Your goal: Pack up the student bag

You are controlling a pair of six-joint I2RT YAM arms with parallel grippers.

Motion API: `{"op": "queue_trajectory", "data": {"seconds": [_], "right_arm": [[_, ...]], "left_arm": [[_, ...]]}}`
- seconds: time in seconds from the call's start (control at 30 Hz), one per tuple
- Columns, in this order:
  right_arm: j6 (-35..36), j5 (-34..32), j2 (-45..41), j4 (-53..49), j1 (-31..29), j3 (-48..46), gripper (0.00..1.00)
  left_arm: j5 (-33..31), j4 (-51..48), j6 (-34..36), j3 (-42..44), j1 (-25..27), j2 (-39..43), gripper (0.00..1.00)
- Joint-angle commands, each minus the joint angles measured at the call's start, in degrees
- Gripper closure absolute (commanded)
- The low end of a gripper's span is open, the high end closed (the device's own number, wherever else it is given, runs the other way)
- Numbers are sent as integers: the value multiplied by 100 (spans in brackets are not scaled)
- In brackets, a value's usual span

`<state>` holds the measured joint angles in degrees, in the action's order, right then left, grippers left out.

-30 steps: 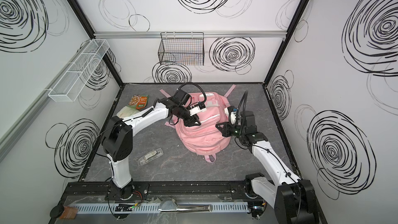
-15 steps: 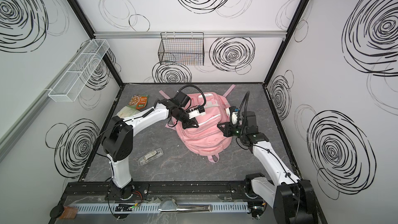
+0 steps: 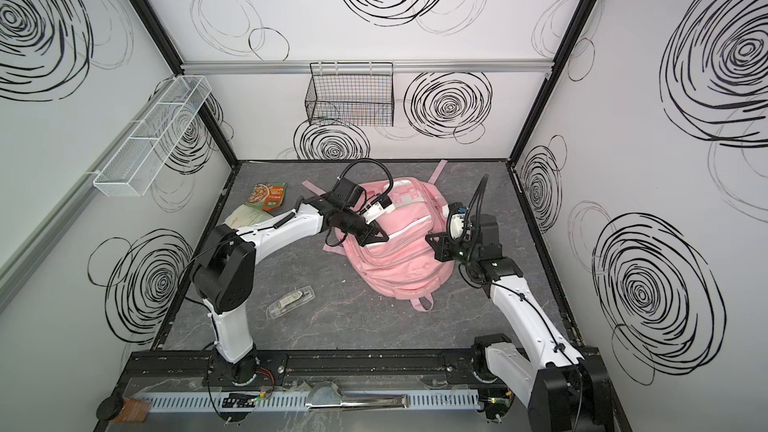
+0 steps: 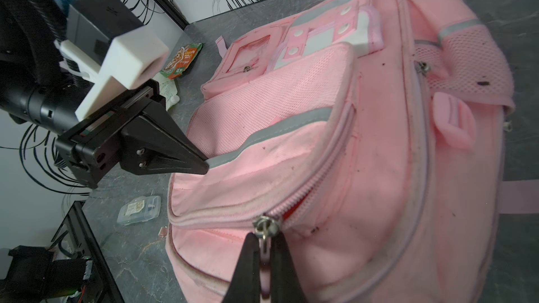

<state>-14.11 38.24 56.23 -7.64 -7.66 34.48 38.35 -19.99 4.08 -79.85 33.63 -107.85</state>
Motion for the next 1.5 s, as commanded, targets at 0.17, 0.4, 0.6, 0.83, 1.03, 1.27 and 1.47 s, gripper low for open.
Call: {"op": "queue_trajectory", "data": {"seconds": [0.17, 0.4, 0.6, 0.83, 1.03, 1.27, 1.47], "right_arm": [[-134, -500, -428, 328, -748, 89, 100], [-408, -737, -89, 621, -1390, 110, 100], [-606, -882, 174, 1046, -2000, 103, 100], [-416, -1160, 190, 727, -1848, 120, 100], [-28, -1051, -111, 478, -955, 163, 100], [-266, -749, 30, 694, -1228, 224, 100], [-757, -748, 25, 999, -2248, 127, 100]], "left_arm": [[-266, 3090, -2835, 272, 9, 445, 100], [-933, 4234, -4085, 663, 90, 588, 100], [-1345, 5061, -4817, 1206, 144, 780, 100], [-2176, 5121, -5187, 1822, -34, 1339, 100], [-2736, 5152, -5270, 2360, -194, 1927, 100], [-2858, 5830, -5956, 2444, 67, 1671, 100], [-3056, 6103, -6409, 2117, 267, 1216, 100]]}}
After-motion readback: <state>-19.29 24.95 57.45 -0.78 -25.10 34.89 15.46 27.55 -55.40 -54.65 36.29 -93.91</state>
